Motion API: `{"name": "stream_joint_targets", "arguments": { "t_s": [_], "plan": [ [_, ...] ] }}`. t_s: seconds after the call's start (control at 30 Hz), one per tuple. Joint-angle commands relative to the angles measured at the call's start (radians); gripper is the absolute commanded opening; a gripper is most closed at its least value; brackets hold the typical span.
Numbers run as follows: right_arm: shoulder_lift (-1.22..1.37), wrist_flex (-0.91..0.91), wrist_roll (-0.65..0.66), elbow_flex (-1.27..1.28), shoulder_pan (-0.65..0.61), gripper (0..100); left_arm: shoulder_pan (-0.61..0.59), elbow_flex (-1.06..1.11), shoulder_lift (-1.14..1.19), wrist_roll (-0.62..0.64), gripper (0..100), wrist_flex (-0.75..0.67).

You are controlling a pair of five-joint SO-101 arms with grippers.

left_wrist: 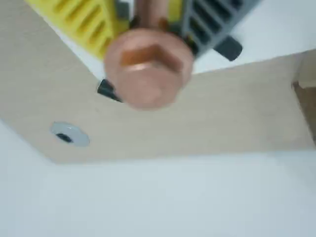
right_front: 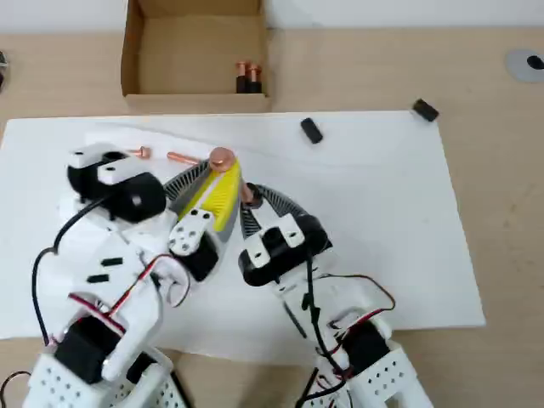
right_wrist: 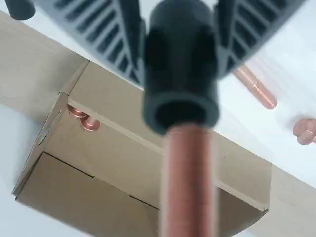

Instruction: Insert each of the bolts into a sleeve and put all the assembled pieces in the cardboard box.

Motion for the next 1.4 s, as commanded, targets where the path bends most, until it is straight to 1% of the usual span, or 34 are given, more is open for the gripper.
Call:
{"name": "stream_joint_targets", "arguments": {
  "t_s": [0.0,0.07,0.3,0.57,0.83,1.13,1.37],
  "plan": [
    [-0.114,0.002,-0.006,-0.013,0.012,1.2,-0.061,0.037,-0.008,-0.009,1,-0.103],
    [-0.114,0.002,-0.006,-0.013,0.012,1.2,-0.072,0.063,-0.01,-0.009,1,-0.121],
    [-0.114,0.002,-0.006,-0.013,0.012,1.2,-0.071,0.069,-0.01,-0.006,1,-0.117],
    [-0.114,0.002,-0.006,-0.01,0.012,1.2,-0.071,0.021,-0.004,-0.002,1,-0.114],
    [-0.114,0.002,-0.006,-0.01,0.012,1.2,-0.012,0.051,-0.002,0.0,1,-0.114],
    [-0.114,0.003,-0.006,-0.012,0.012,1.2,-0.015,0.054,-0.002,0.02,1,-0.114],
    [-0.114,0.003,-0.006,-0.013,0.012,1.2,-0.018,0.109,-0.002,0.017,1,-0.118]
  ]
}}
